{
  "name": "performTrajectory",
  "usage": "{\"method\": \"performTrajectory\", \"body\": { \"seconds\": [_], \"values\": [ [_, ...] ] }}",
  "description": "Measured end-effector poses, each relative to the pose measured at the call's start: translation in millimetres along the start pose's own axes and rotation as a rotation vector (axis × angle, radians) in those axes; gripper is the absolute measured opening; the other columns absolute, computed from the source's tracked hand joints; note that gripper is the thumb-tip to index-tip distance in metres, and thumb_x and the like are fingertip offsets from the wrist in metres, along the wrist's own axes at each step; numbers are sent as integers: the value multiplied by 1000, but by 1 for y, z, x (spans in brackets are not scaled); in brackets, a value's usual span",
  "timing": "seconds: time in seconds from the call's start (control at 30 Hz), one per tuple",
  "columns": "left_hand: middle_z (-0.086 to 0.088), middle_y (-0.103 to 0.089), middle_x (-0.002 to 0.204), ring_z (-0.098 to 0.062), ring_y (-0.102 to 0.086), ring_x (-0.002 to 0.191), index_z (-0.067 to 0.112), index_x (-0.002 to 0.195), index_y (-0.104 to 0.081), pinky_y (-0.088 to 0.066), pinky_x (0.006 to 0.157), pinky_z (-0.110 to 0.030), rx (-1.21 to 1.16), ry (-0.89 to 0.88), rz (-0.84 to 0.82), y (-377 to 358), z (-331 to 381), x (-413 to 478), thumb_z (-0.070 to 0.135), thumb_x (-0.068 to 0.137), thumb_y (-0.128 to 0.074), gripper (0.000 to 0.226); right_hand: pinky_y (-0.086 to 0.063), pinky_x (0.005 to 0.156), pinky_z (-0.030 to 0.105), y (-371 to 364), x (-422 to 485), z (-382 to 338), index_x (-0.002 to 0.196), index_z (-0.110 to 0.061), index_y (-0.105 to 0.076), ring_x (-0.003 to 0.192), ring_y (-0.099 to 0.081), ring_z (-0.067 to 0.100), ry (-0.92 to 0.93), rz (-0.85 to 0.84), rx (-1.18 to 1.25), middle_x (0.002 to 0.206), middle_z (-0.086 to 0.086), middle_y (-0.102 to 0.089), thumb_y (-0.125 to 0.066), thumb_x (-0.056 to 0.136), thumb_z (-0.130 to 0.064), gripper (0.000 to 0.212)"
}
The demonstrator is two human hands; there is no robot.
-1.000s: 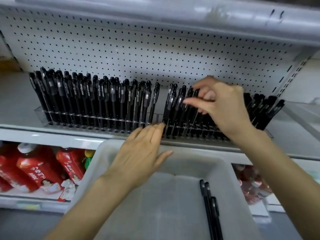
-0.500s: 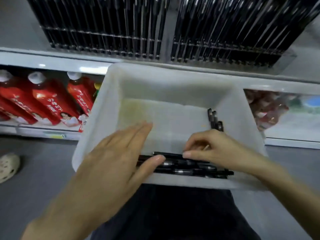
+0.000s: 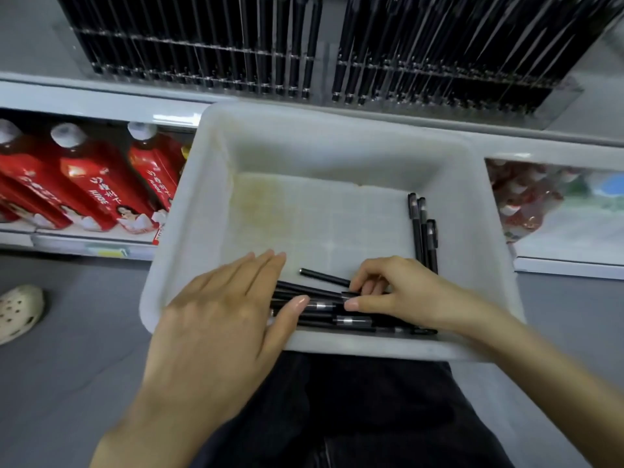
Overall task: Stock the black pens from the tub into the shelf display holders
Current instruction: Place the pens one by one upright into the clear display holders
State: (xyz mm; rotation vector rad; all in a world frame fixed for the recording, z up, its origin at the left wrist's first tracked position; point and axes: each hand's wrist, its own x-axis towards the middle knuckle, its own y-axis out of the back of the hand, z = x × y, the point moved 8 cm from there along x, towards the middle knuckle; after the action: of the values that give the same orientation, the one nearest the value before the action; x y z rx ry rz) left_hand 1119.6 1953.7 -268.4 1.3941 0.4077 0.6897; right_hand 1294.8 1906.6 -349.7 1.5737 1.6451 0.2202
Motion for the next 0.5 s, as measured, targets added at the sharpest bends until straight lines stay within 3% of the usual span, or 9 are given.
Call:
{"method": "performTrajectory", "body": {
  "seconds": [0.3, 0.5],
  "values": [
    [1, -70, 107, -19, -68, 95, 13, 116, -67, -54, 72, -32, 14, 20, 16, 0, 0, 0, 47, 93, -30, 55, -45, 65, 14, -3, -2, -2, 95, -27, -63, 63, -53, -2, 2, -41, -54, 80, -10, -61, -69, 78, -47, 28],
    [2, -71, 107, -18, -69, 93, 14, 115, -68, -54, 71, -32, 17, 22, 29, 0, 1, 0, 48, 93, -29, 56, -44, 62, 15, -6, -1, 1, 92, -24, -62, 60, -51, -5, 1, -74, 11, 77, -8, -63, -73, 79, -35, 20]
  ]
}}
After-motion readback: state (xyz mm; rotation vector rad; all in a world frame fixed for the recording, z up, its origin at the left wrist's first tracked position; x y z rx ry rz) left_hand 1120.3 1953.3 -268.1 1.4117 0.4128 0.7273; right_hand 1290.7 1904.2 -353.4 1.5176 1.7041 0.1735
